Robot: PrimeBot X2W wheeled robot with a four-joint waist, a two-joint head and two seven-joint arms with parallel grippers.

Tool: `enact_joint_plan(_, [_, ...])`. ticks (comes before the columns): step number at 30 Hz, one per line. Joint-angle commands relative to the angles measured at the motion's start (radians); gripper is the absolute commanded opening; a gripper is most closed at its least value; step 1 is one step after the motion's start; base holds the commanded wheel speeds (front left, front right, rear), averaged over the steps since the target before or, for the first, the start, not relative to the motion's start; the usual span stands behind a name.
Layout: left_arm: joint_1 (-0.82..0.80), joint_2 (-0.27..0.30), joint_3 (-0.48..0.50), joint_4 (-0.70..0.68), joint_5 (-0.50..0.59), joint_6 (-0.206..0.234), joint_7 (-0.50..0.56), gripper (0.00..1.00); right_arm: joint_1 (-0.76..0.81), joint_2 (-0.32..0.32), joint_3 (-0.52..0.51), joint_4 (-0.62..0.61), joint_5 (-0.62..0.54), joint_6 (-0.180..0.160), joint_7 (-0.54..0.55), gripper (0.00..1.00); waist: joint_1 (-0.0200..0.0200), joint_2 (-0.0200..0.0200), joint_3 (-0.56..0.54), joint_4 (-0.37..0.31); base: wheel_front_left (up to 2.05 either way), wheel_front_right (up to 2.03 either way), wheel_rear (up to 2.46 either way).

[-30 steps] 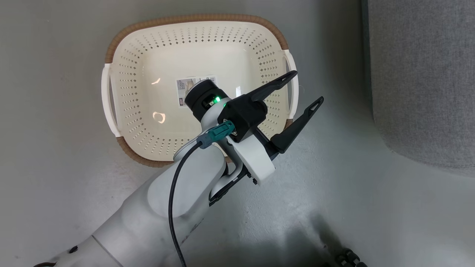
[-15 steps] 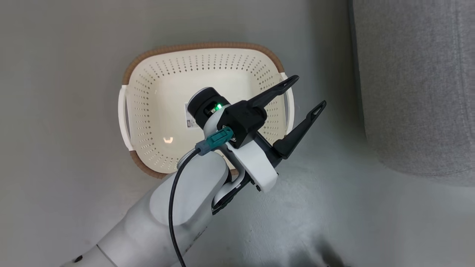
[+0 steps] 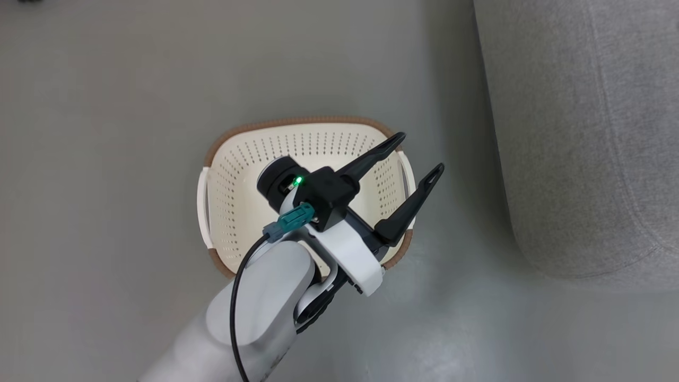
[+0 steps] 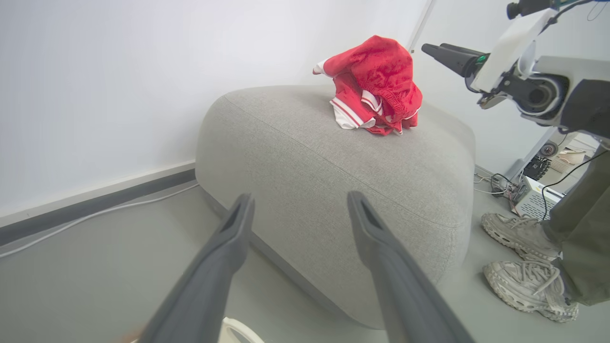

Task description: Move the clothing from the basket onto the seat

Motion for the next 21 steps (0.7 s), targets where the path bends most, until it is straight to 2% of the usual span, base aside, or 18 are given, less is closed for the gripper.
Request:
enact_joint_plan(1, [0.026,0.009,0.038,-0.023,-0.003,-0.004,-0.006,1.0,0.058,-0.015,0.014,-0.039,-0.012,0.003,-0.006,1.0,0.0,-0.0001,-0.055,0.006,0.0,0.0,0.0])
enact_joint_plan(6, [0.093,0.02,0.095,-0.017,-0.005,-0.004,-0.006,1.0,0.13,0.025,0.055,-0.083,-0.01,0.003,-0.006,1.0,0.0,-0.0001,-0.157,0.021,0.0,0.0,0.0])
enact_joint_plan(15, [0.254,0.052,0.217,-0.015,0.002,-0.004,-0.006,1.0,0.29,0.043,0.205,-0.169,0.047,0.003,-0.006,1.0,0.0,-0.0001,-0.327,0.074,0.0,0.0,0.0])
enact_joint_plan(21, [0.315,0.061,0.276,-0.02,0.013,-0.004,-0.006,1.0,0.358,0.058,0.287,-0.218,0.092,0.003,-0.006,1.0,0.0,-0.0001,-0.381,0.1,0.0,0.0,0.0])
